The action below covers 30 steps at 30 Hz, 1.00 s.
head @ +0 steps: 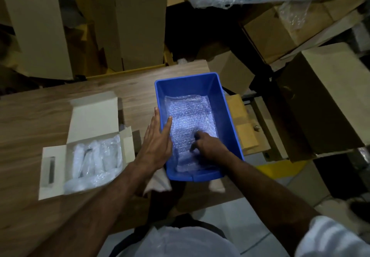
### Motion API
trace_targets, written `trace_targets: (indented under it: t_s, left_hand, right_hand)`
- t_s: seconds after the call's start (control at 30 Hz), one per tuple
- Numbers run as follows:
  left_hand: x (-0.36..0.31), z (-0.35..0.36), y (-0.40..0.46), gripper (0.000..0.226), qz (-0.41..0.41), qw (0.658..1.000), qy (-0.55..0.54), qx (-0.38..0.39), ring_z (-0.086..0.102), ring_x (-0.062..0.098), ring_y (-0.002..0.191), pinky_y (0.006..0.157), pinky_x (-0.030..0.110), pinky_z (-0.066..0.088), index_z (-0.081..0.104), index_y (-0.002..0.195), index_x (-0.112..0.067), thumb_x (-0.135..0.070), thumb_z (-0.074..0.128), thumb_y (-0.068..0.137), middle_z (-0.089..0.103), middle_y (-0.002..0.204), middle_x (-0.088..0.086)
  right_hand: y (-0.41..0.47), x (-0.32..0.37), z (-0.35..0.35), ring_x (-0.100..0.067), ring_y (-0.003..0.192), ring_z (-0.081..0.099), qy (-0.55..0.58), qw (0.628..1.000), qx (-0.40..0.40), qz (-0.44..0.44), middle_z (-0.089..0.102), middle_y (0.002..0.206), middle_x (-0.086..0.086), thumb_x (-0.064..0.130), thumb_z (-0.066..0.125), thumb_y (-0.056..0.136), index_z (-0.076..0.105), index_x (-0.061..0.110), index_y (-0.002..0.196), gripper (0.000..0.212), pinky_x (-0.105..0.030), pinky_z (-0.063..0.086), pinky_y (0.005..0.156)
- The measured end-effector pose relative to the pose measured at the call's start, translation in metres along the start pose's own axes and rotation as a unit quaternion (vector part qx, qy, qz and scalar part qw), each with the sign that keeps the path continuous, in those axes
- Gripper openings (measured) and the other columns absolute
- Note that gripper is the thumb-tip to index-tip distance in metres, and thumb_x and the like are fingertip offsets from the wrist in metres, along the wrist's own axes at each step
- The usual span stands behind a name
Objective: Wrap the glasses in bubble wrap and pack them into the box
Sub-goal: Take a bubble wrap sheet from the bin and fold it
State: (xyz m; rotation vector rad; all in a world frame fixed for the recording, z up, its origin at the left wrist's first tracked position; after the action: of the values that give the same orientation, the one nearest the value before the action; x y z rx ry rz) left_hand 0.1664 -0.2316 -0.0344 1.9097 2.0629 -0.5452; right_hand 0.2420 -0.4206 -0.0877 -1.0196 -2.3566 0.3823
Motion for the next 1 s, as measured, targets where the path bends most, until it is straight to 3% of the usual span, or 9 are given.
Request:
trace_targets:
  t_s: [0.13,0.3,0.57,0.83,0.93,1.0]
  left_hand:
    - [-0.001,0.000,-0.001,0.072,-0.006,1.000,0.000,0.006,-0.016,0.030,0.154,0.121,0.038,-0.001,0.015,0.162,-0.013,-0.010,0.049,0.098,-0.021,0.164,0.022]
    - [-0.001,-0.002,-0.002,0.075,-0.012,1.000,-0.003,0.016,-0.019,0.030,0.154,0.123,0.040,-0.002,0.009,0.162,-0.015,-0.013,0.048,0.099,-0.025,0.163,0.021]
    - [0.002,-0.004,-0.003,0.078,-0.011,0.999,-0.018,0.033,-0.025,0.024,0.152,0.124,0.038,-0.007,-0.005,0.162,-0.022,-0.029,0.046,0.104,-0.030,0.164,0.013]
    - [0.000,-0.015,-0.008,0.105,0.032,0.995,-0.096,-0.017,-0.014,0.018,0.156,0.123,0.036,0.002,-0.013,0.160,-0.030,-0.054,0.063,0.091,-0.028,0.165,-0.003]
    - [-0.009,-0.029,-0.004,0.098,0.030,0.987,-0.157,-0.028,-0.006,0.015,0.156,0.124,0.037,0.009,0.005,0.162,-0.034,-0.054,0.067,0.089,-0.020,0.168,-0.007]
    - [-0.010,-0.045,-0.003,0.070,0.041,0.970,-0.232,-0.054,0.012,0.015,0.155,0.125,0.044,0.023,0.037,0.154,-0.037,-0.030,0.070,0.093,0.001,0.170,-0.008]
  right_hand:
    - [-0.001,0.000,-0.002,-0.033,0.120,0.056,0.015,0.999,-0.038,-0.007,0.050,0.134,-0.010,0.027,0.063,0.095,0.073,0.021,0.114,0.023,-0.040,0.052,0.087]
    - [-0.016,-0.004,-0.019,-0.027,0.141,0.045,0.083,0.991,-0.100,0.015,0.046,0.152,-0.011,0.032,0.052,0.098,0.066,0.028,0.132,0.037,-0.047,0.052,0.098]
    - [-0.045,0.008,-0.067,-0.030,0.127,0.057,0.065,0.956,-0.286,0.013,0.056,0.146,-0.009,0.024,0.048,0.104,0.063,0.020,0.135,0.034,-0.044,0.054,0.093]
    - [-0.069,0.033,-0.085,-0.031,0.125,0.059,0.002,0.945,-0.323,-0.043,0.056,0.146,-0.012,0.025,0.048,0.102,0.059,0.018,0.139,0.040,-0.043,0.052,0.098]
    - [-0.081,0.054,-0.090,-0.028,0.125,0.060,-0.007,0.936,-0.346,-0.070,0.056,0.146,-0.011,0.025,0.047,0.101,0.058,0.018,0.141,0.041,-0.042,0.051,0.096]
    - [-0.089,0.069,-0.093,-0.029,0.121,0.061,-0.016,0.927,-0.364,-0.091,0.057,0.145,-0.011,0.025,0.049,0.100,0.059,0.017,0.140,0.041,-0.043,0.053,0.094]
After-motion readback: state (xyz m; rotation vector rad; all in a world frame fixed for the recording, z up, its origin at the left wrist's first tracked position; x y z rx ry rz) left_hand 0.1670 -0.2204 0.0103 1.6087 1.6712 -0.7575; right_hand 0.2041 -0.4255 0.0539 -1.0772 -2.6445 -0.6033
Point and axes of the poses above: each hand's wrist, its own y-axis towards the middle knuckle, its own z-axis out of the palm, x = y × z, the point moved 2 cm from there along y, towards the middle knuckle
